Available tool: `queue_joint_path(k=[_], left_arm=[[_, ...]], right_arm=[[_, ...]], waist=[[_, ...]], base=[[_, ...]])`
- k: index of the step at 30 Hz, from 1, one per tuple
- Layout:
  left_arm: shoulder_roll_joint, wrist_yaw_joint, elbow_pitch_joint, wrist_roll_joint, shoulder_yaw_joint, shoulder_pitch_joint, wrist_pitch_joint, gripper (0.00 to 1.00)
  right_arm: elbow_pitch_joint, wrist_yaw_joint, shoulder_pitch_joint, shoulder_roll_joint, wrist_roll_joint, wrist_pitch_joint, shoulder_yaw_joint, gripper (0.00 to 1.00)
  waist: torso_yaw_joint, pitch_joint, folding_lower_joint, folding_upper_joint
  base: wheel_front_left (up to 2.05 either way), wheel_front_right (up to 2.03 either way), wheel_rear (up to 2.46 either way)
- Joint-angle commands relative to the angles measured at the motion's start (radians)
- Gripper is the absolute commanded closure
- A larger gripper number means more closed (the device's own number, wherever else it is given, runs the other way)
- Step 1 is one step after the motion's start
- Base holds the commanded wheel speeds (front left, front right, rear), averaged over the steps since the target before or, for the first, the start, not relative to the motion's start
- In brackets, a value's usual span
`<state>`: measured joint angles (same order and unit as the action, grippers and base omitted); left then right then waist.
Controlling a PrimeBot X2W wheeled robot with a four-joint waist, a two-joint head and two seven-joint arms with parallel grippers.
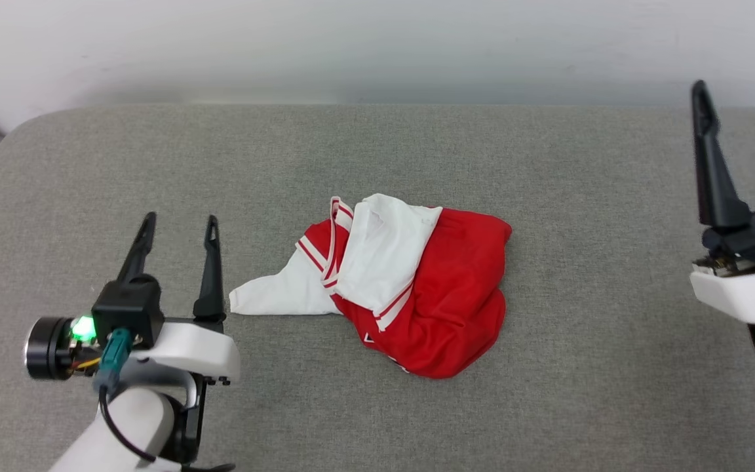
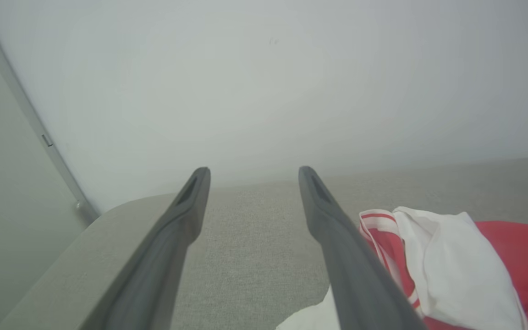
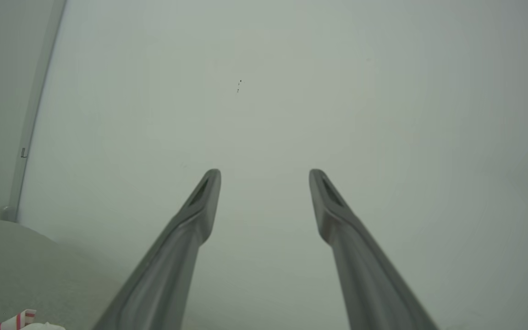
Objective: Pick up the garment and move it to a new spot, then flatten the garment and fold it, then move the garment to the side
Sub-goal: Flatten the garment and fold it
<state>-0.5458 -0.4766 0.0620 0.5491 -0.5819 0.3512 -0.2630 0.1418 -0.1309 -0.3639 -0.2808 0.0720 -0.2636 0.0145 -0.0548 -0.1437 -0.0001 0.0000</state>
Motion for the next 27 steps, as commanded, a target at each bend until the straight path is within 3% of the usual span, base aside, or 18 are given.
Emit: queue_joint_path(k=[1,4,8,9,10,11,14,18,22,27], left_arm=[[0.033,-0.006,-0.029,-0.052,0.054,-0.051,-0.002,0.0],[0.104,0.011,-0.071,-0.138,0.146,-0.127,-0.002,0.0],[0.193,0.059,-0.092,-0.218,0.235,-0.198,-0.002,0.0],[0.193,0.059,-0.092,-0.218,0.235,-0.198,-0.002,0.0],[0.215,0.075,-0.091,-0.235,0.256,-0.209,-0.002,0.0],[0.25,0.103,-0.087,-0.265,0.289,-0.225,-0.002,0.0],[0.3,0.149,-0.084,-0.308,0.329,-0.228,-0.002,0.0],[0.358,0.199,-0.089,-0.358,0.374,-0.207,-0.002,0.0],[0.41,0.248,-0.092,-0.398,0.407,-0.175,-0.002,0.0],[0.449,0.283,-0.099,-0.427,0.43,-0.145,-0.002,0.0]], right_arm=[[-0.042,0.0,-0.042,-0.048,0.031,-0.002,0.053,0.0],[-0.118,0.0,-0.133,-0.147,0.111,0.058,0.191,0.0],[-0.15,0.0,-0.277,-0.284,0.257,0.254,0.428,0.0],[-0.15,0.0,-0.277,-0.284,0.257,0.254,0.428,0.0],[-0.152,0.0,-0.318,-0.315,0.305,0.311,0.492,0.0],[-0.147,0.0,-0.395,-0.368,0.403,0.436,0.621,0.0],[-0.15,0.0,-0.527,-0.429,0.532,0.616,0.781,0.0],[-0.18,0.0,-0.677,-0.461,0.672,0.833,0.953,0.0],[-0.235,0.0,-0.796,-0.447,0.788,1.006,1.073,0.0],[-0.31,0.0,-0.876,-0.415,0.847,1.09,1.157,0.0]], waist=[[-0.002,-0.001,0.0001,0.0],[-0.007,-0.006,0.0001,0.0],[-0.018,-0.025,0.0001,0.0],[-0.018,-0.025,0.0001,0.0],[-0.022,-0.031,0.0001,0.0],[-0.027,-0.045,0.0001,0.0],[-0.04,-0.074,0.0001,0.0],[-0.06,-0.127,0.0001,0.0],[-0.089,-0.188,0.0001,0.0],[-0.116,-0.249,0.0001,0.0]], base=[[0.0,0.0,0.0],[0.0,0.0,0.0],[0.0,0.0,0.0],[0.0,0.0,0.0],[0.0,0.0,0.0],[0.0,0.0,0.0],[0.0,0.0,0.0],[0.0,0.0,0.0],[0.0,0.0,0.0],[0.0,0.0,0.0]])
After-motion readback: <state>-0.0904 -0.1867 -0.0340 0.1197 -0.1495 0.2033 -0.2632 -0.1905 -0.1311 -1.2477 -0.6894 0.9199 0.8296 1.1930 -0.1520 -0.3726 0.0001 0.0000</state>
